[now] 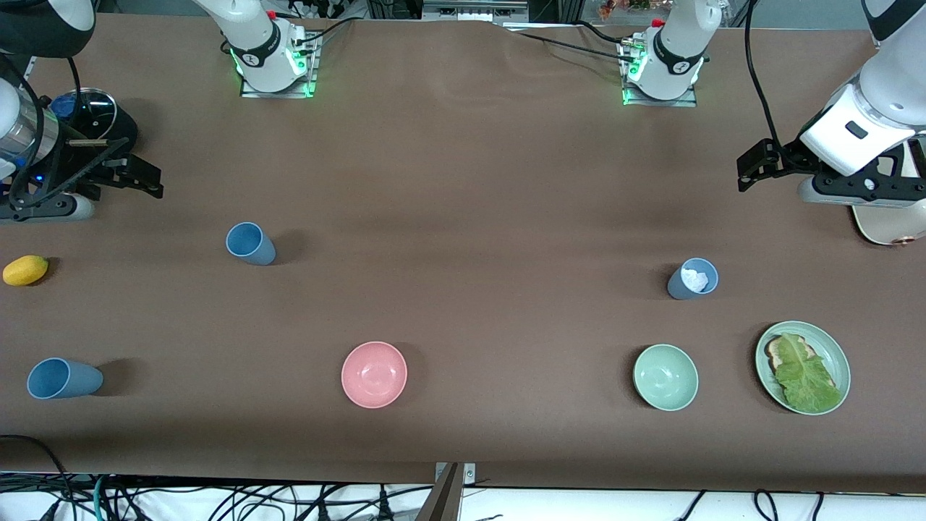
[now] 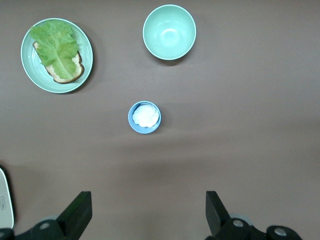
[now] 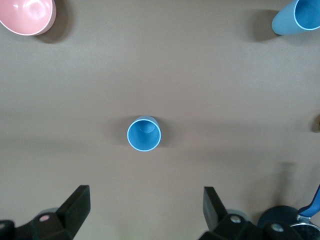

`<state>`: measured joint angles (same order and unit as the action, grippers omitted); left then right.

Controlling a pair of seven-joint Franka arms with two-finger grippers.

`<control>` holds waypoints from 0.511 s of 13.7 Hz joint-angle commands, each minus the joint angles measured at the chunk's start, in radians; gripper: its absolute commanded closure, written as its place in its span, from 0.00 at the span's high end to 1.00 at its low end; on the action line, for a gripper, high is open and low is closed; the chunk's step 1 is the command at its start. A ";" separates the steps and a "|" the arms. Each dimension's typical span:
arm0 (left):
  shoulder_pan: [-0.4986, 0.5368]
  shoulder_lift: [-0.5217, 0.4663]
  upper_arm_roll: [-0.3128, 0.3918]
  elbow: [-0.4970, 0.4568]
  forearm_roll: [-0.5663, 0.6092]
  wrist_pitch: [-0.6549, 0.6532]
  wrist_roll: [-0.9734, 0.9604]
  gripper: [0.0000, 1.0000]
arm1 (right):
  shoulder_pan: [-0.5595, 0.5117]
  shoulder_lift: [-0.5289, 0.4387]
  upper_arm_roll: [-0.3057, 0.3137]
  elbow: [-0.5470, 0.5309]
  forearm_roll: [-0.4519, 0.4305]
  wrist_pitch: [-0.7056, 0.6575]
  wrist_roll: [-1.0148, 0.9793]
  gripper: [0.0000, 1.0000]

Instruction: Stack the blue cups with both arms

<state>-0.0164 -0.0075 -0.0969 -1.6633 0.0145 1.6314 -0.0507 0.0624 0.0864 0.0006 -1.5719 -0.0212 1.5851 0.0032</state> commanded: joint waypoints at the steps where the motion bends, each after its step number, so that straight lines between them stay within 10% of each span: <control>1: 0.003 -0.002 0.002 0.020 -0.013 -0.024 0.006 1.00 | -0.015 -0.005 0.010 -0.007 0.017 0.004 -0.008 1.00; 7: 0.018 0.001 0.005 0.020 -0.015 -0.022 -0.004 1.00 | -0.016 -0.004 0.010 -0.007 0.017 0.003 -0.008 1.00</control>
<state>-0.0106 -0.0075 -0.0941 -1.6633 0.0145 1.6301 -0.0512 0.0624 0.0866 0.0006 -1.5721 -0.0212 1.5851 0.0032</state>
